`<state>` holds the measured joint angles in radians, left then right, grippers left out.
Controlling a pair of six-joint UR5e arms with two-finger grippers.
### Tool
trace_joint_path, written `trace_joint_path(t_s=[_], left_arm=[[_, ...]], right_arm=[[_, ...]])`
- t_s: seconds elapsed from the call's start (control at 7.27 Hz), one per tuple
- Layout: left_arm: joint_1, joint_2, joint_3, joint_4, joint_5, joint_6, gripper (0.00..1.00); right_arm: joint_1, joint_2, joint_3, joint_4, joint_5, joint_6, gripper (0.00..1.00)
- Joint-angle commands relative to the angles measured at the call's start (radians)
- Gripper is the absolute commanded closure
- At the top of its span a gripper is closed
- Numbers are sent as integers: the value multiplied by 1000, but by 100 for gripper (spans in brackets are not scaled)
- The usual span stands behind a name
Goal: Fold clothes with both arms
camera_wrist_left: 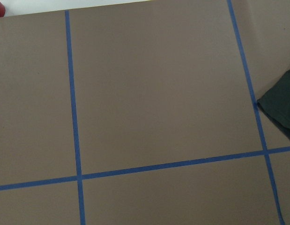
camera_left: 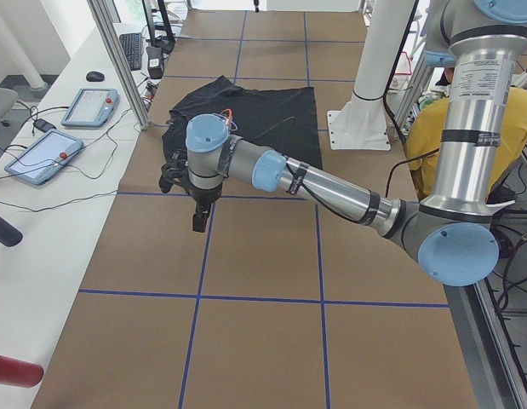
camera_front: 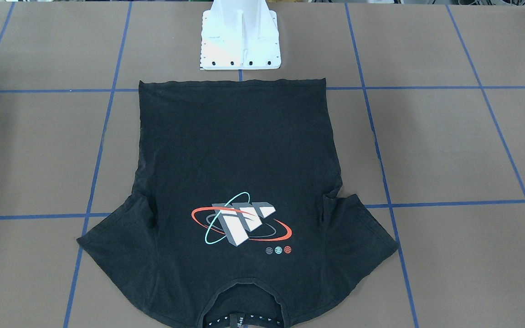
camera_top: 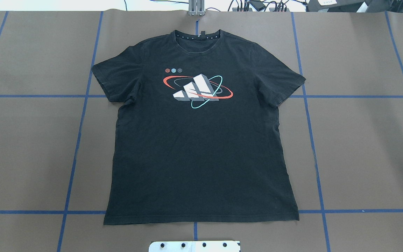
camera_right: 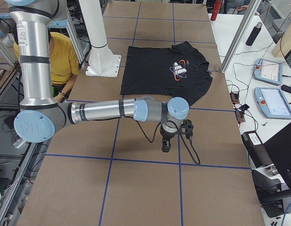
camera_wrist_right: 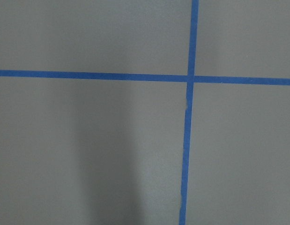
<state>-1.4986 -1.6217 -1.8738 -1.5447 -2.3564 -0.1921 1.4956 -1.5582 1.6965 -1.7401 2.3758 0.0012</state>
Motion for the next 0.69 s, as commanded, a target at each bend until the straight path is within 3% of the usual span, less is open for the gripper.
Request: trace_joint_path(t_s=[0.0, 0.55], left_arm=[[3, 11, -4, 9, 6, -10, 0], [6, 40, -36, 8, -4, -10, 0]], right_arm=[[0, -6, 12, 10, -36, 2, 0], [-3, -9, 61, 11, -30, 3, 0]])
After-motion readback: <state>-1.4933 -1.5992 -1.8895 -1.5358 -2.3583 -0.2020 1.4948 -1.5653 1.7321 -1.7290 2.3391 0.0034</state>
